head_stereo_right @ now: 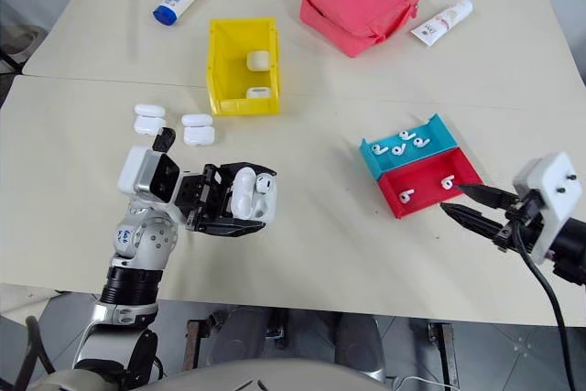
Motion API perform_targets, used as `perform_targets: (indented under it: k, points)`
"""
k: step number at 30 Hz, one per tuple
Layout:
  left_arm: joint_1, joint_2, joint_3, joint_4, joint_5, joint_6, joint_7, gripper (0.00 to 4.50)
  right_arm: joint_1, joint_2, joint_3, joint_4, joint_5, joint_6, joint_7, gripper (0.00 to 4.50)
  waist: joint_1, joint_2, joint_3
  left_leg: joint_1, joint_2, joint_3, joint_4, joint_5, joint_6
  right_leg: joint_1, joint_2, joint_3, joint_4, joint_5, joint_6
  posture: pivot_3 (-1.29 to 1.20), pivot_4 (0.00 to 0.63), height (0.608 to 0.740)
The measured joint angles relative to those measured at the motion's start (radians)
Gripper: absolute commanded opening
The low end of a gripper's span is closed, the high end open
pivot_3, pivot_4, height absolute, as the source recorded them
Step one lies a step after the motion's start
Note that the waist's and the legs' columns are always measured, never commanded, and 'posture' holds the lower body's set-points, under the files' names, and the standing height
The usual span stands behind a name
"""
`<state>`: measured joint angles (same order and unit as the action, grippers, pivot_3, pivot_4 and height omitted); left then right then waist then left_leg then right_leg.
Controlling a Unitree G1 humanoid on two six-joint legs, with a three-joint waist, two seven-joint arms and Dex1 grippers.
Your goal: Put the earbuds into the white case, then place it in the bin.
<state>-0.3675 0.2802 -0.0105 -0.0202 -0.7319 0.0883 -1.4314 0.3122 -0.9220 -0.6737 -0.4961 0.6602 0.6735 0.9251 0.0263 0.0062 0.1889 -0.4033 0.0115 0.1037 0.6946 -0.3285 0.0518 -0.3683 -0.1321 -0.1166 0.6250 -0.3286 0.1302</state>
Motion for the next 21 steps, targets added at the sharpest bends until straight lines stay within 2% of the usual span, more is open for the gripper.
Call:
perform_targets:
  k: [6,10,16,18,21]
  points:
    - [-0.023,-0.006,-0.008,0.034,0.033,0.000,0.025,2.81,0.042,0.014,-0.010,0.000,-0.034,-0.015,-0.007,2.12,-0.003,0.000,0.000,0.001,0.000,0.001,0.000,0.000,0.000,0.000,0.000,0.001,0.000,0.000,0.000,0.00,0.150,0.740]
    - [-0.033,-0.009,-0.009,0.041,0.060,-0.010,0.047,2.81,-0.052,0.004,0.031,0.004,-0.052,-0.018,-0.033,2.12,-0.004,0.000,0.000,0.001,0.001,0.001,0.000,0.000,0.000,0.000,0.000,0.001,0.000,0.000,0.000,0.00,0.150,0.740]
    - [-0.041,-0.038,-0.009,0.041,0.099,-0.054,0.101,2.81,-0.383,-0.143,0.287,0.101,-0.099,0.061,-0.066,2.12,-0.006,0.001,0.000,0.001,0.001,0.001,0.000,0.000,0.000,-0.001,0.000,0.001,0.000,0.000,0.000,0.00,0.150,0.740]
    - [-0.028,-0.048,-0.011,0.034,0.110,-0.070,0.122,2.81,-0.571,-0.181,0.450,0.187,-0.145,0.103,-0.059,2.12,-0.010,0.001,0.000,0.000,0.000,0.002,0.001,0.000,0.000,-0.001,-0.001,0.002,0.000,0.000,0.000,0.00,0.150,0.740]
    - [-0.006,-0.061,-0.017,0.023,0.115,-0.085,0.143,2.81,-0.724,-0.192,0.606,0.286,-0.213,0.123,-0.033,2.12,-0.006,0.001,0.000,-0.001,0.000,0.000,0.001,0.000,0.000,-0.002,-0.001,0.000,0.000,0.000,0.000,0.00,0.150,0.740]
